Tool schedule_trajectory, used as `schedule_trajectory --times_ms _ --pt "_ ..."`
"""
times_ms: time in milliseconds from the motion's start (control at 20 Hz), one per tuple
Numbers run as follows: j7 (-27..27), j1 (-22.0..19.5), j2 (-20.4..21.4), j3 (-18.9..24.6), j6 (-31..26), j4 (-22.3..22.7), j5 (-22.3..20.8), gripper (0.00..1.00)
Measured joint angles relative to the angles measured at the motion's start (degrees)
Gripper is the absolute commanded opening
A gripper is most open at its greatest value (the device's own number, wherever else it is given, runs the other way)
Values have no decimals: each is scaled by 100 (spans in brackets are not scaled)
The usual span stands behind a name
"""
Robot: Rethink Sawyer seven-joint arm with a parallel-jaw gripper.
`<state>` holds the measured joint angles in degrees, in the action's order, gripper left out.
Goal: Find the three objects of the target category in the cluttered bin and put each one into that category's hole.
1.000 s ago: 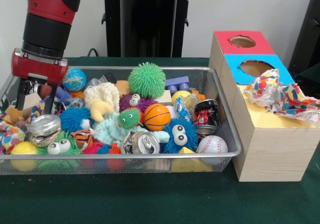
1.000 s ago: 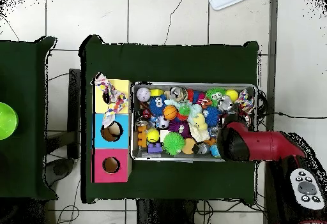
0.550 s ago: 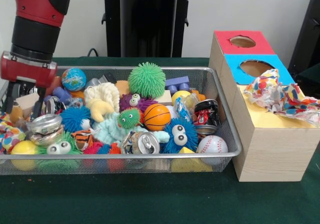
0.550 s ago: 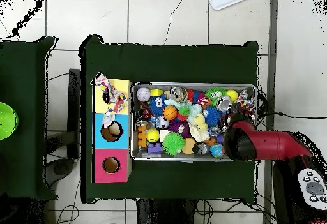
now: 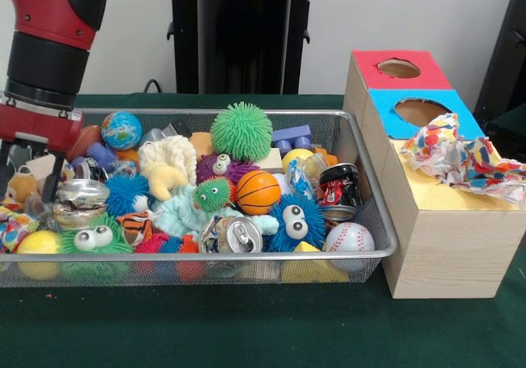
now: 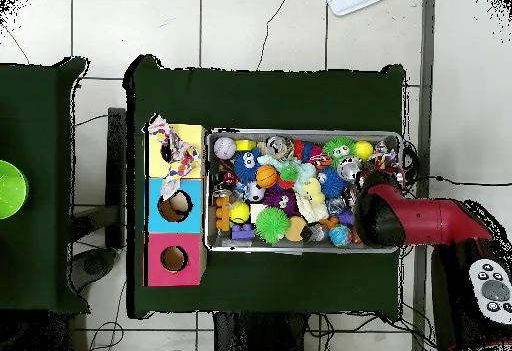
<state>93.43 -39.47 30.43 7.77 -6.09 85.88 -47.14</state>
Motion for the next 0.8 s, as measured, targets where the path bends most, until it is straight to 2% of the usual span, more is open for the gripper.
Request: schedule_trajectory --times_ms 800 --pt "0 164 -29 2 42 -146 -345 100"
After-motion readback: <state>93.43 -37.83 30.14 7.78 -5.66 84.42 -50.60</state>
